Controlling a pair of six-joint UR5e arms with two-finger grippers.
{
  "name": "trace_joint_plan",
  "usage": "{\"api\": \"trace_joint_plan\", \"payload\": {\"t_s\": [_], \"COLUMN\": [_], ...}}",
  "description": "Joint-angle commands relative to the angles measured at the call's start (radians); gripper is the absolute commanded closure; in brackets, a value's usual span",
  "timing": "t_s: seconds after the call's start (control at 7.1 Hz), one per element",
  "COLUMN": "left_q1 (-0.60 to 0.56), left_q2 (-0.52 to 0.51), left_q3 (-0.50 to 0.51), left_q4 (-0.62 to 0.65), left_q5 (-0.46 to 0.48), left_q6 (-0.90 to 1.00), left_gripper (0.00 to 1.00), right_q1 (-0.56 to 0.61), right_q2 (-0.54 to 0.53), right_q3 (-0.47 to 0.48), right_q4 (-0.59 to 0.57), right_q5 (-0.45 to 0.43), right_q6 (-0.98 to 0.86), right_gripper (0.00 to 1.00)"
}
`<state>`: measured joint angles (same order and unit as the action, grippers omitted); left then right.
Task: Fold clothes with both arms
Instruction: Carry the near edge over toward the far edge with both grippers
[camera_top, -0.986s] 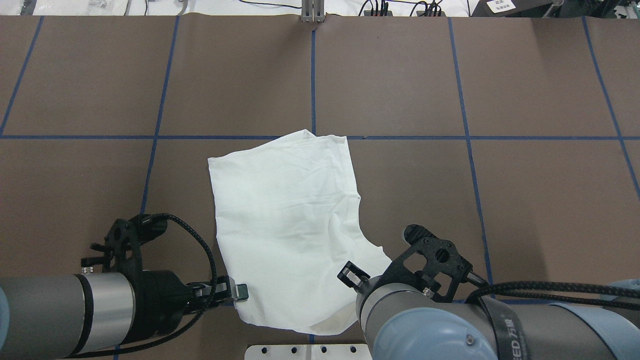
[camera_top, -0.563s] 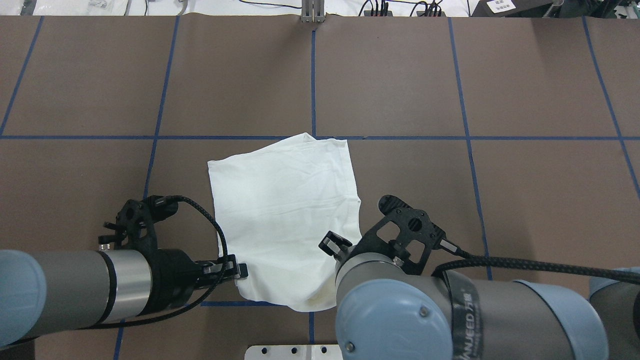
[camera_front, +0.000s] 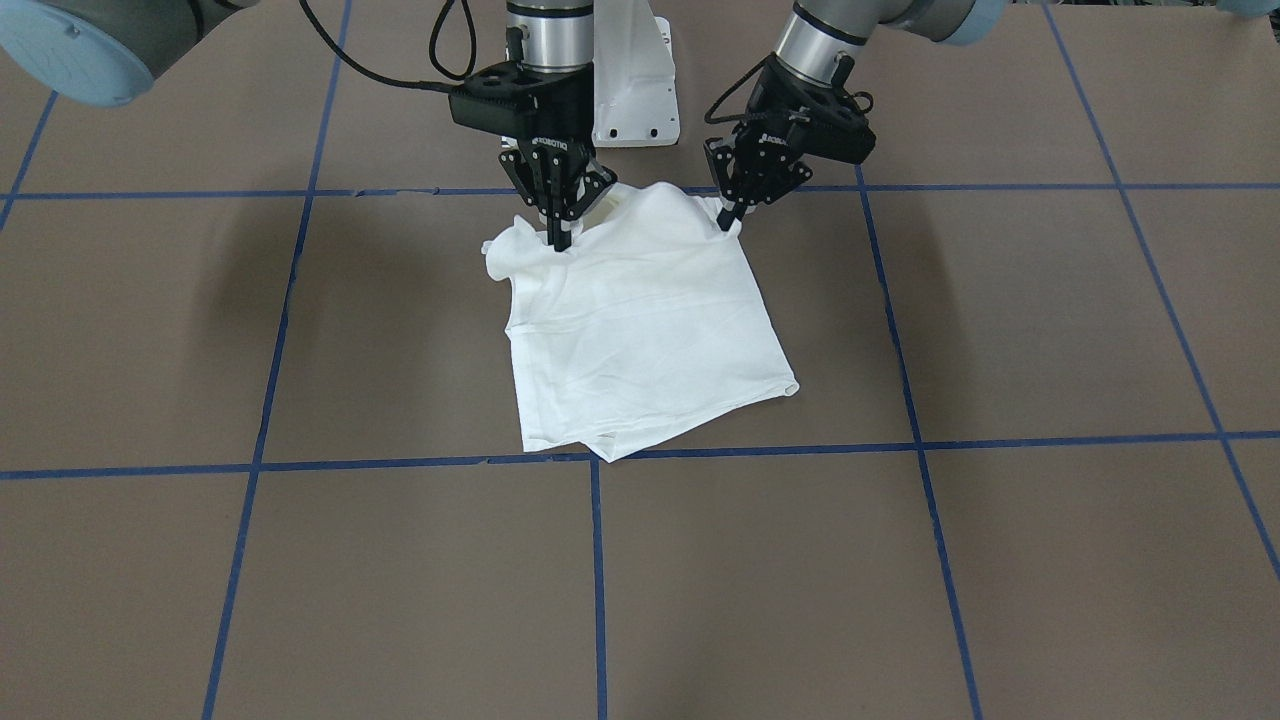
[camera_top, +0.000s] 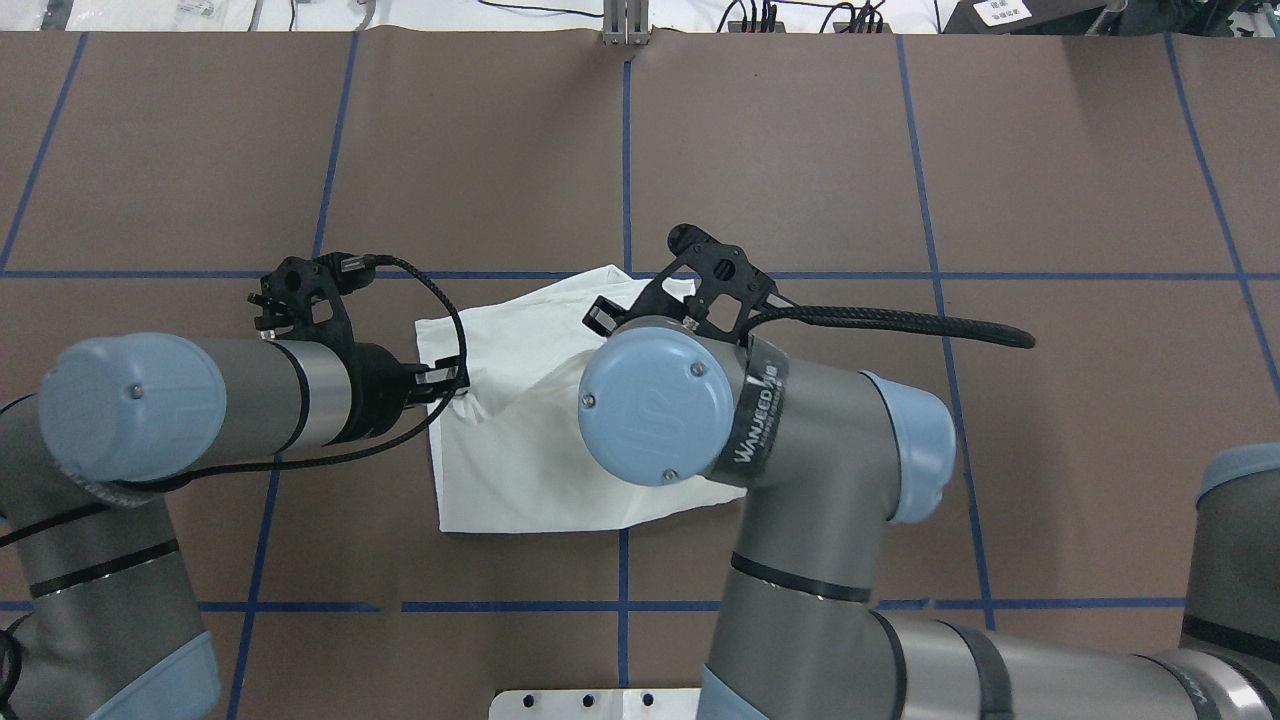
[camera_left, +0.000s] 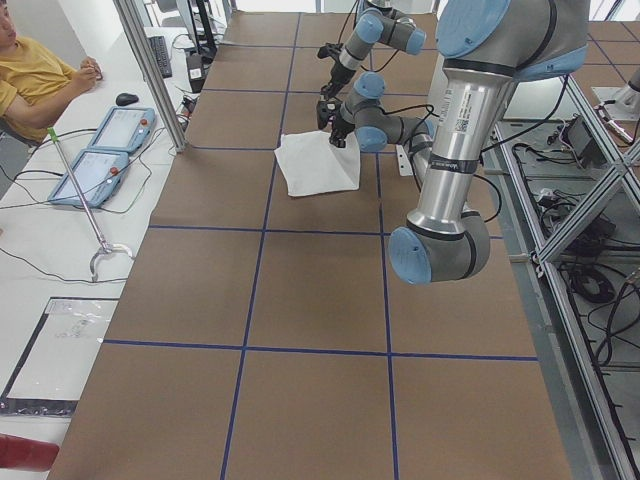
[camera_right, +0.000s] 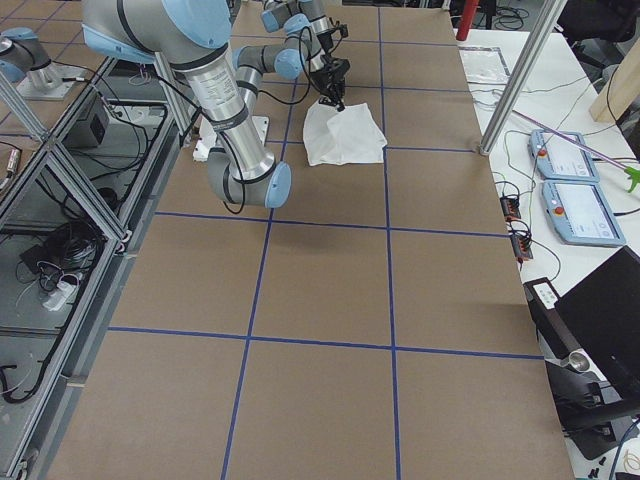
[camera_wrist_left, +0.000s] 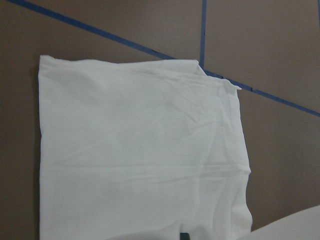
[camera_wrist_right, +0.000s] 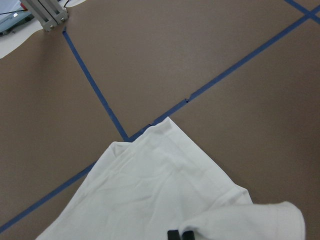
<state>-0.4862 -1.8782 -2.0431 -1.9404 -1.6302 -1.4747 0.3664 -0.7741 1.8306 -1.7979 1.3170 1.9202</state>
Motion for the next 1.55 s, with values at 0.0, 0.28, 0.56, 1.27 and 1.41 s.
{"api": "trace_joint_plan", "payload": {"t_s": [0.0, 0.28, 0.56, 1.27, 1.41], "left_q1": [-0.049, -0.089, -0.112, -0.126, -0.123], "left_q2": [-0.089, -0.118, -0.116, -0.116, -0.119], "left_q3": [0.21, 0.274, 0.282, 0.287, 0.316], "left_q4": [-0.012, -0.02, -0.02, -0.022, -0.023], "left_q5": [0.007, 0.007, 0.007, 0.001, 0.003], "left_q6": [0.027, 0.111, 0.134, 0.226, 0.224], "left_gripper": [1.0, 1.0, 1.0, 0.0, 0.0], "right_q1": [0.061, 0.091, 0.103, 0.13, 0.141], "right_q2": [0.114, 0.127, 0.127, 0.145, 0.134], "right_q3": [-0.295, -0.398, -0.433, -0.464, -0.447], "right_q4": [0.169, 0.258, 0.267, 0.324, 0.324], "right_q5": [0.002, 0.004, 0.004, 0.046, 0.071], "right_q6": [-0.029, -0.088, -0.124, -0.331, -0.34], "right_gripper": [1.0, 1.0, 1.0, 0.0, 0.0]}}
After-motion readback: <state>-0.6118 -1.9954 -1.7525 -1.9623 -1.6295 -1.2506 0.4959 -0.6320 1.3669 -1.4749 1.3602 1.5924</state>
